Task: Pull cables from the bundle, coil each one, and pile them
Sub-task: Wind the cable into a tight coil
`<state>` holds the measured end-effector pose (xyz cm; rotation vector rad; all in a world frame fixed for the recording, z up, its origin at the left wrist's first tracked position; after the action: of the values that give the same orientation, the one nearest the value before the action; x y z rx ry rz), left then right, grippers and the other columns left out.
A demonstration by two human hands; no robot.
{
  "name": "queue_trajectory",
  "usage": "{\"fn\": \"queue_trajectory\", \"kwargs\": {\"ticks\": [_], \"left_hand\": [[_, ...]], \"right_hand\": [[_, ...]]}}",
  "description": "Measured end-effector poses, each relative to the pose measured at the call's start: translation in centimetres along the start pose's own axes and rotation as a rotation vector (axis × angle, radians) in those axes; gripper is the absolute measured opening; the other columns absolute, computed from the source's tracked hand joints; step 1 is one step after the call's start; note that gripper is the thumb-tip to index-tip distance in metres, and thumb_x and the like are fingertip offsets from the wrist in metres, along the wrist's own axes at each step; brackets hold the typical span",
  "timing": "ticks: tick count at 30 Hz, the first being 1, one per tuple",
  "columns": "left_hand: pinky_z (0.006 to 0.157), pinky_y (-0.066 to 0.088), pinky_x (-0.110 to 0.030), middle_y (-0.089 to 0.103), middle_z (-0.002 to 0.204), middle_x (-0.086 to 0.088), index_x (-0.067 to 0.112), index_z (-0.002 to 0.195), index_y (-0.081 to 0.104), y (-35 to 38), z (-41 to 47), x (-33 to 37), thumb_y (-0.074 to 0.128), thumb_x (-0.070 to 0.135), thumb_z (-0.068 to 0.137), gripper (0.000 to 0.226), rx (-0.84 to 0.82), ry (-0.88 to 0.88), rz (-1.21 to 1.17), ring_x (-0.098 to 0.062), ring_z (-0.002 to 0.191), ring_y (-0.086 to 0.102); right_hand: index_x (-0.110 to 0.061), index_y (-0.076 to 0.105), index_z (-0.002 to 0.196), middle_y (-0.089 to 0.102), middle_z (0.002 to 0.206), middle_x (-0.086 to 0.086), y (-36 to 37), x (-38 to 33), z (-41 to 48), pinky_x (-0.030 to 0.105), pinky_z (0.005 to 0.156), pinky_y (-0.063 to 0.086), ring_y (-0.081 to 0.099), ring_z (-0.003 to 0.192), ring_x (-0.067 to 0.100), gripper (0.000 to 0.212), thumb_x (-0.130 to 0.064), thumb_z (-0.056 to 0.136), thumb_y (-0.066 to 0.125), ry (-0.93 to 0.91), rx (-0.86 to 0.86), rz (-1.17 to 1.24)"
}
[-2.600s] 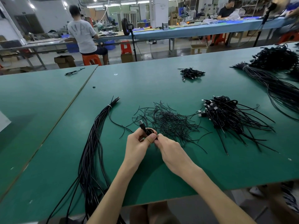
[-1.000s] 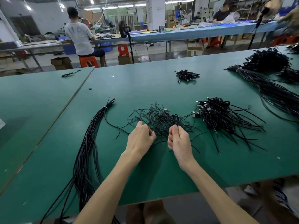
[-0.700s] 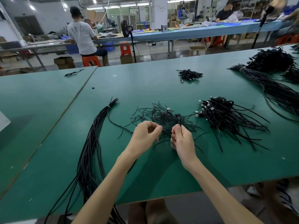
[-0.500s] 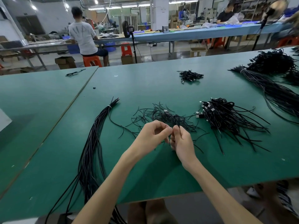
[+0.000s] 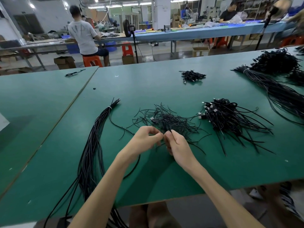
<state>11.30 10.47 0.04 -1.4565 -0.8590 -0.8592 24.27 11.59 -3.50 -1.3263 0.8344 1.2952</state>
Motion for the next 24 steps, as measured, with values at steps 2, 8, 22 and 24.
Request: {"fn": "queue_trajectory", "kwargs": {"ticks": [2,8,22,24], "left_hand": [[0.058,0.038,-0.027,0.072,0.068,0.006,0.014,0.093,0.072,-0.7,0.0,-0.5,0.066,0.029,0.098,0.016,-0.009,-0.024,0.016,-0.015,0.058,0.043],[0.063,0.044,-0.022,0.060,0.090,-0.001,0.012,0.084,0.070,-0.8,-0.2,0.5,0.072,0.022,0.092,0.013,0.009,0.130,0.272,-0.022,0.068,0.054],[0.071,0.053,-0.044,0.037,0.112,0.011,0.020,0.086,0.054,-0.1,-1.8,2.1,0.062,0.033,0.098,0.019,0.139,0.297,0.584,-0.014,0.069,0.051],[0.072,0.053,-0.042,0.036,0.111,0.013,0.021,0.087,0.055,-0.1,-1.9,2.2,0.062,0.033,0.098,0.017,0.128,0.311,0.578,-0.014,0.071,0.052]], "right_hand": [[-0.016,0.048,0.079,0.041,0.068,-0.006,0.4,0.0,0.0,0.037,0.061,0.030,0.035,0.064,0.015,0.040,-0.038,0.111,0.039,-0.007,-0.031,-0.022],[-0.010,0.046,0.081,0.040,0.069,-0.005,0.9,-0.4,-0.2,0.032,0.057,0.030,0.033,0.063,0.013,0.044,-0.043,0.109,0.039,-0.047,-0.063,-0.077],[-0.026,0.052,0.081,0.056,0.060,-0.024,0.9,-1.8,-0.8,0.013,0.058,0.038,0.045,0.056,-0.003,0.041,-0.057,0.102,0.034,-0.065,-0.072,-0.079],[-0.027,0.052,0.080,0.057,0.061,-0.024,0.9,-2.0,-0.9,0.012,0.060,0.039,0.047,0.057,-0.005,0.041,-0.057,0.102,0.034,-0.069,-0.074,-0.096]]}}
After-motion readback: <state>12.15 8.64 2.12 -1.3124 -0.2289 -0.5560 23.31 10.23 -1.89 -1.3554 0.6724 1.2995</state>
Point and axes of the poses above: each hand's wrist, its own z-axis towards the middle knuckle, its own y-axis out of the palm, x = y × z, the point moved 10 cm from there along z, towards the middle knuckle
